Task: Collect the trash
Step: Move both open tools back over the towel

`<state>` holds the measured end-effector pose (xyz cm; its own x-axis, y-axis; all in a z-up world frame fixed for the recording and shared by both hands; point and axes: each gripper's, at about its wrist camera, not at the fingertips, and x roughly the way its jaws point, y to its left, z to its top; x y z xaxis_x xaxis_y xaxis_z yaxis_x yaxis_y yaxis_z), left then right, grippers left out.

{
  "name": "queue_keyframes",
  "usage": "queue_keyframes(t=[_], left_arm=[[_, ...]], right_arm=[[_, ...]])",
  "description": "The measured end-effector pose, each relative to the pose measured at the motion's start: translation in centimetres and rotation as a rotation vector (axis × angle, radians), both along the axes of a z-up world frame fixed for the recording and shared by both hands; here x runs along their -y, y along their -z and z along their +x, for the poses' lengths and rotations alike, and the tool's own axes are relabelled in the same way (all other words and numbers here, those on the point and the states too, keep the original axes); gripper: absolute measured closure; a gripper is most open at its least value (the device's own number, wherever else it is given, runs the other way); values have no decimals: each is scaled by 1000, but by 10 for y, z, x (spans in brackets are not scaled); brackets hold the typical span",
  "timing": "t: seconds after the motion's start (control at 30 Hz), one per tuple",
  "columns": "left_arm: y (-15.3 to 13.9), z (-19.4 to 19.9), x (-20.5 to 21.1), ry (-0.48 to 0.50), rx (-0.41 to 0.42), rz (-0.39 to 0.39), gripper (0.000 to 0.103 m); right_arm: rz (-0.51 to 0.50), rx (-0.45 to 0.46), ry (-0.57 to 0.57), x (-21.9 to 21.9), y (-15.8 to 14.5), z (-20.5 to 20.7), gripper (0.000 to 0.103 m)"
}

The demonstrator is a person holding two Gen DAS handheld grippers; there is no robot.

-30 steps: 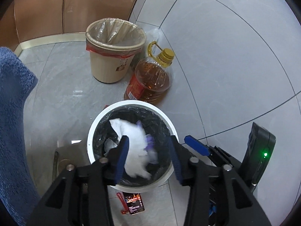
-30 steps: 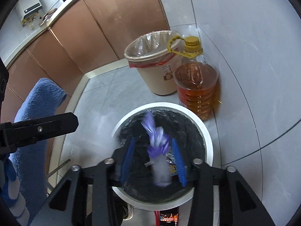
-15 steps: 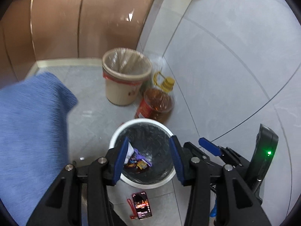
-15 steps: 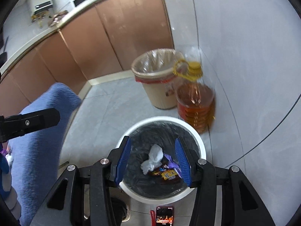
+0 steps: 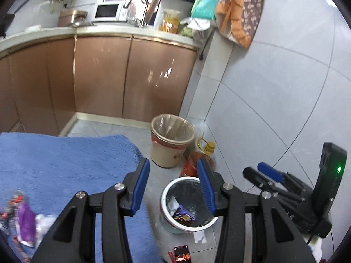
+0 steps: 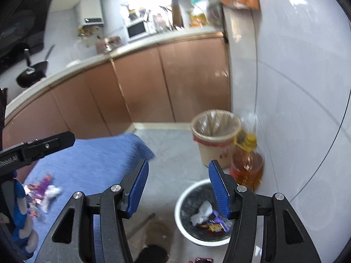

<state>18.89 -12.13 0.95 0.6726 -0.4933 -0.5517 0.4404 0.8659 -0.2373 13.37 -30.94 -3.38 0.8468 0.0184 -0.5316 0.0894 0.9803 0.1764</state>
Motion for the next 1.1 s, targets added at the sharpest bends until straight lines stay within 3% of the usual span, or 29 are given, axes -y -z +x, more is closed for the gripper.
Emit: queue_keyframes(t=[0.2,0.43,0.83,1.1], left_arm=[[-29,-27,-48,-49,59,11,59],[-46,-54,-106,-116,103,13,59],[-56,-99,-208,-237,148,48,59],[-41,-114,-282,-230,80,21,59]], right_arm=[[-26,98,-77,-45,-52,-23,46],[-60,178,-165,-93,-91,-43,46],[-105,237,-304,-159,-121,-62,46],[-83,241,-401,-192,-126,-62,46]])
